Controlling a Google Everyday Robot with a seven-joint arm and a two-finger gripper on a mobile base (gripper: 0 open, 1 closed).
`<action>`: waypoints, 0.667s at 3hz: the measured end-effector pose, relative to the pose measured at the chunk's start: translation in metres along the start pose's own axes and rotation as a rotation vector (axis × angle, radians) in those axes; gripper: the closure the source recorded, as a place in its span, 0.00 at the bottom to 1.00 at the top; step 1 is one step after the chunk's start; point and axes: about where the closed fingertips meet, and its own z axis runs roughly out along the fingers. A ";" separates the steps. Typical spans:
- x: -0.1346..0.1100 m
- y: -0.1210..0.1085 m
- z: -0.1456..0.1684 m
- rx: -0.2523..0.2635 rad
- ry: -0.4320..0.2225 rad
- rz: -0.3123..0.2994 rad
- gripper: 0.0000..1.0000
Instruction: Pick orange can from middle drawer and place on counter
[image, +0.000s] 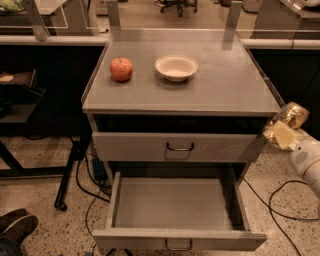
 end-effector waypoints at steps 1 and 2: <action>-0.001 0.000 0.000 0.000 -0.001 -0.001 1.00; -0.015 0.011 0.011 -0.019 -0.074 -0.006 1.00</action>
Offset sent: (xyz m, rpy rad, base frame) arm 0.0465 0.0208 0.0411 -0.0188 -0.2431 -0.0255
